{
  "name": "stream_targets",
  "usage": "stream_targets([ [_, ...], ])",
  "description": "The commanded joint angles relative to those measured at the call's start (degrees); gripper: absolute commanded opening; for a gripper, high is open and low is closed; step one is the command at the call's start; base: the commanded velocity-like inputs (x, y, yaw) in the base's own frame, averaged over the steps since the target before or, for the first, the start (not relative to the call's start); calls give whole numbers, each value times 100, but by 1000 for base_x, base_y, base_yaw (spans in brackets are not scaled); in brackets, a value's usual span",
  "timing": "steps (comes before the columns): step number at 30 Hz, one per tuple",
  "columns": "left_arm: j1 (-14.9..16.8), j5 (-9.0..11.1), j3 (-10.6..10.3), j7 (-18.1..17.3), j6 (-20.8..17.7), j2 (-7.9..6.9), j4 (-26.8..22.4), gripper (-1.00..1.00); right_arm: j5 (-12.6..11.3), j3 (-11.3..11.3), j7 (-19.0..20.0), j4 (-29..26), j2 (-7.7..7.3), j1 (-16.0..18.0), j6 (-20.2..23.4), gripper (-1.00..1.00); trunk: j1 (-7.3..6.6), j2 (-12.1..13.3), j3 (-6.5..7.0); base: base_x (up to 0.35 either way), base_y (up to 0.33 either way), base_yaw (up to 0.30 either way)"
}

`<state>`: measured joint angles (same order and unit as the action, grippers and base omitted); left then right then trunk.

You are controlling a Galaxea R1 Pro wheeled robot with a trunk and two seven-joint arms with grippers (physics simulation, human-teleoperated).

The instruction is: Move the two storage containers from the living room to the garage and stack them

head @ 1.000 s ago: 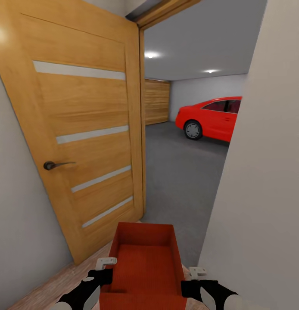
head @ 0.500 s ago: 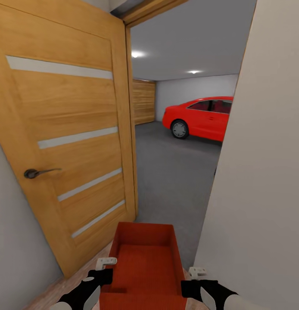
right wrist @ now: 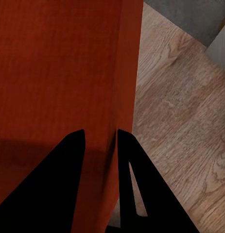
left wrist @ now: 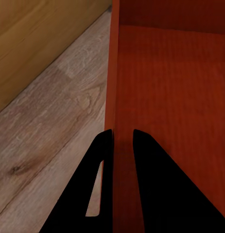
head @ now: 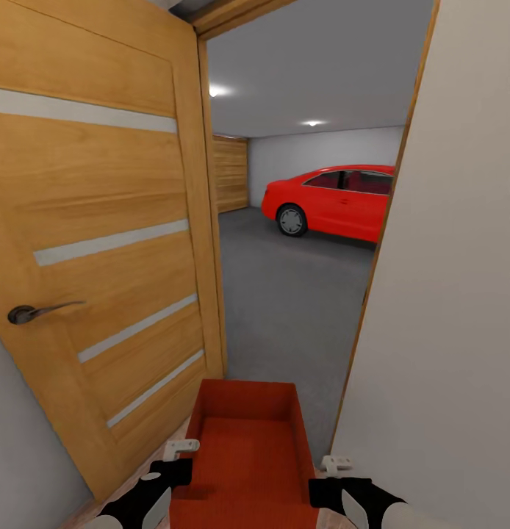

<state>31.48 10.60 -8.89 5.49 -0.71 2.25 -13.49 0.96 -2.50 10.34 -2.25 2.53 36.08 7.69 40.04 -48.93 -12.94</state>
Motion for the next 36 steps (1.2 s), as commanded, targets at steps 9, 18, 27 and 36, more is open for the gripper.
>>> stream_targets([
  [9, -1, 136, -166, -144, -8, -6, 13, -100, 27, -119, 24, -346, -171, 4, -154, -100, 2, -6, -8, 105, 91, -121],
  [18, -1, 136, -166, -143, -10, -6, 13, -100, 27, -119, 22, -346, -169, 5, -154, -100, 2, -6, -8, 148, 178, -218],
  [27, -1, 136, -166, -143, -8, -7, 13, -100, 27, -119, 21, -346, -168, 4, -153, -100, 2, -6, -8, 66, 93, -96],
  [36, -1, 136, -166, -141, -8, -7, 13, -100, 27, -119, 23, -346, -171, 5, -154, -100, 2, -6, -8, 151, 209, -247],
])
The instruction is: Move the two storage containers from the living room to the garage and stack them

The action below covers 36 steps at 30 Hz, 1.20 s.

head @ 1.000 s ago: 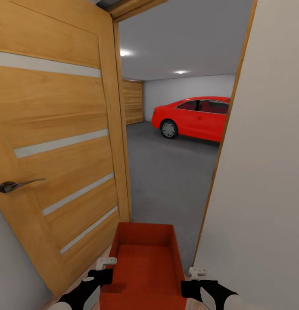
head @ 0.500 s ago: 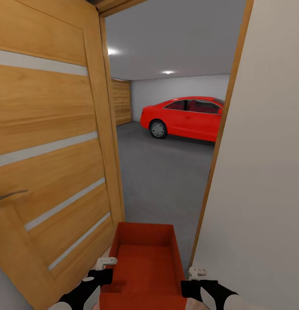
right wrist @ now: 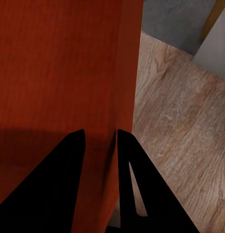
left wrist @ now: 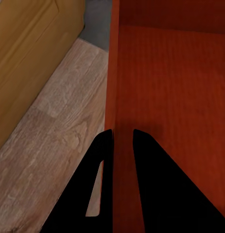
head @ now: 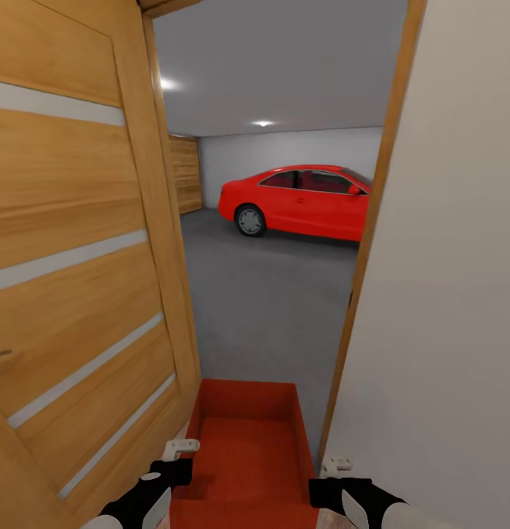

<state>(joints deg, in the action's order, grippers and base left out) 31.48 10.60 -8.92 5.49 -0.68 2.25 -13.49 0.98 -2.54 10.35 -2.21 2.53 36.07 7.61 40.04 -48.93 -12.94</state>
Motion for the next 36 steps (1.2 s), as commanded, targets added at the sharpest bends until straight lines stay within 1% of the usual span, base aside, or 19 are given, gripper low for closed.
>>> stream_targets([
  [1, -1, 135, -163, -141, -12, -6, 13, -100, 25, -116, 21, -351, -172, 5, -145, -100, 2, -6, -8, 101, 119, -149],
  [10, -1, 135, -163, -143, -12, -9, 13, -100, 25, -116, 20, -351, -170, 5, -145, -100, 2, -6, -8, 83, 106, -71],
  [18, -1, 135, -163, -141, -12, -6, 13, -100, 25, -116, 22, -351, -173, 5, -142, -100, 2, -6, -8, 133, 184, -207],
  [25, -1, 135, -163, -139, -12, -7, 13, -100, 25, -116, 20, -351, -170, 5, -138, -100, 2, -6, -8, 27, 37, -92],
  [33, -1, 135, -163, -141, -12, -6, 13, -100, 25, -116, 23, -351, -173, 5, -137, -100, 2, -6, -8, 3, 77, -212],
  [36, -1, 135, -163, -140, -12, -6, 13, -100, 25, -116, 21, -351, -173, 5, -137, -100, 2, -6, -8, 0, 58, -109],
])
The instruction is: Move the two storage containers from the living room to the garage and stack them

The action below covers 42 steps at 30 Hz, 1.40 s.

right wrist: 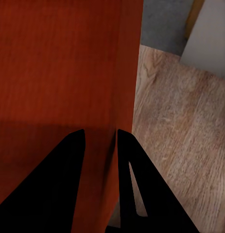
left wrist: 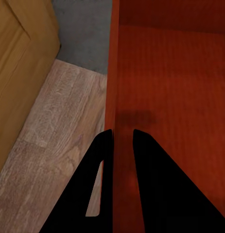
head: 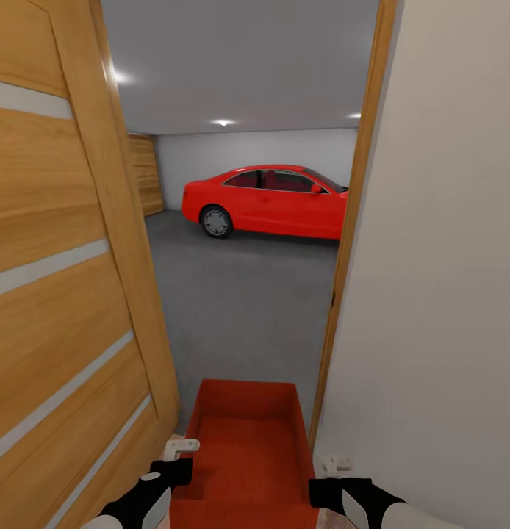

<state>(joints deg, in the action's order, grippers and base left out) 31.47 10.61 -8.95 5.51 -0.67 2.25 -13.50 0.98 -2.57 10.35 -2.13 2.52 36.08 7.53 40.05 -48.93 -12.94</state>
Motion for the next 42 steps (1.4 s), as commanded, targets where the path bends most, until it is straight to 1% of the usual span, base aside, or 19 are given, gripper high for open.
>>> stream_targets([
  [1, 0, 134, -159, -142, -12, -6, 14, -100, 25, -113, 20, -359, -173, 4, -129, -100, 1, -6, -8, 0, 33, -62],
  [15, 0, 134, -159, -145, -12, -10, 14, -100, 25, -113, 19, -359, -165, 2, -130, -100, 1, -6, -8, 0, 66, -13],
  [42, 0, 134, -159, -144, -12, -8, 14, -100, 25, -105, 31, -359, -171, 1, -145, -100, 1, -6, -8, 0, 2, 0],
])
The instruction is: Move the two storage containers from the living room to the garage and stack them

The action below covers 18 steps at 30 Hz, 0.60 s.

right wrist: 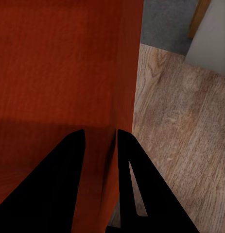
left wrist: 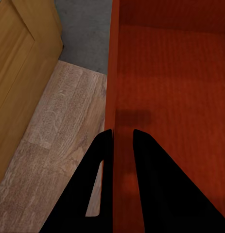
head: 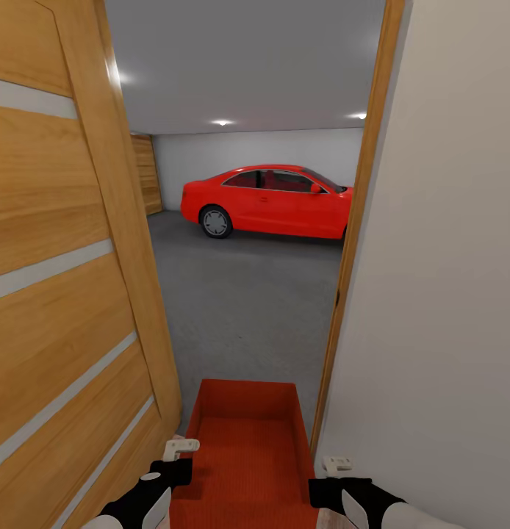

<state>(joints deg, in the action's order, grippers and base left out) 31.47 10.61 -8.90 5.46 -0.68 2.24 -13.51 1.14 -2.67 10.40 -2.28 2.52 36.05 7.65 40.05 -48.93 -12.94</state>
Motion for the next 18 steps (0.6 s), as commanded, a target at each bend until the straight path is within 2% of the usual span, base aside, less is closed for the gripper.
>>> stream_targets([
  [1, 0, 134, -165, -139, -12, -6, 15, -100, 9, -92, 28, -343, -171, 5, -157, -100, 1, -6, -8, 0, 0, 0],
  [10, 0, 134, -165, -140, -12, -8, 15, -100, 12, -75, 29, -343, -165, 7, -158, -100, 1, -6, -8, 0, 15, 0],
  [14, 0, 134, -165, -141, -12, -7, 15, -100, 12, -81, 18, -343, -164, 7, -139, -100, 1, -6, -8, 37, 169, -22],
  [18, 0, 134, -165, -141, -12, -6, 15, -100, 18, -78, 16, -343, -164, 6, -119, -100, 1, -6, -8, 39, 126, -164],
])
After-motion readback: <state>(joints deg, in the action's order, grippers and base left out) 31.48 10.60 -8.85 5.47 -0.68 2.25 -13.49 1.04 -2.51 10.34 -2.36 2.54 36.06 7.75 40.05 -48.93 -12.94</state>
